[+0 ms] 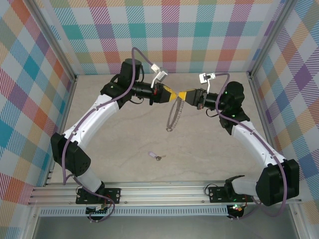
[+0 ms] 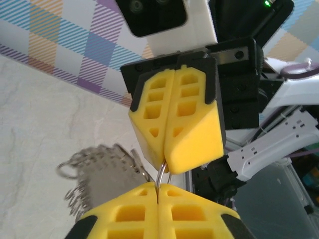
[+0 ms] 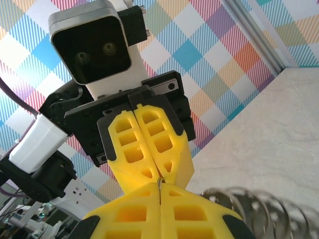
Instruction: Put the keys on the keyring
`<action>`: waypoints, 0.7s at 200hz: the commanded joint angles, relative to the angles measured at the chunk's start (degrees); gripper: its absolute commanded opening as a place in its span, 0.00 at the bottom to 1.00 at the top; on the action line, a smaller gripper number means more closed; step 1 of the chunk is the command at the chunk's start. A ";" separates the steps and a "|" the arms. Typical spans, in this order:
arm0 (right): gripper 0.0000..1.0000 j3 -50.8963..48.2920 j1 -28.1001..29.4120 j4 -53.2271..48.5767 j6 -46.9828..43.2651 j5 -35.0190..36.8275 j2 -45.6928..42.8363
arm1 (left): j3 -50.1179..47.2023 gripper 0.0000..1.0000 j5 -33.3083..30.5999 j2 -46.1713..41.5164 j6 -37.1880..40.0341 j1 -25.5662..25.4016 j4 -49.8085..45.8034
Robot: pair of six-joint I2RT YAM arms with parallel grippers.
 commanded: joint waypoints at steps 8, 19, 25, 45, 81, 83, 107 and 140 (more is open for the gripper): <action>0.00 0.57 0.28 2.57 -1.46 3.37 0.26 | -3.45 0.34 -5.55 -5.10 -6.65 0.57 10.19; 0.00 0.42 0.23 4.32 -0.92 4.18 0.50 | -6.45 0.44 -9.53 -7.34 -9.55 0.94 13.61; 0.00 0.25 0.23 5.52 -0.52 4.49 0.66 | -8.16 0.49 -11.38 -8.63 -11.13 1.21 15.42; 0.00 -0.38 0.21 9.25 0.65 5.63 0.51 | -13.16 0.54 -17.57 -12.03 -16.46 2.70 20.75; 0.00 -2.05 0.21 18.41 3.58 9.12 0.27 | -18.22 0.52 -18.28 -13.64 -24.08 3.84 29.00; 0.00 -2.12 0.23 18.88 3.76 9.35 0.28 | -18.30 0.52 -18.03 -13.50 -24.52 3.82 29.37; 0.00 -2.95 0.23 25.61 6.33 11.83 0.81 | -19.27 0.49 -16.01 -12.19 -30.10 3.78 35.50; 0.00 -3.66 0.27 33.77 9.89 15.06 1.92 | -19.34 0.42 -14.10 -9.96 -35.70 2.63 42.70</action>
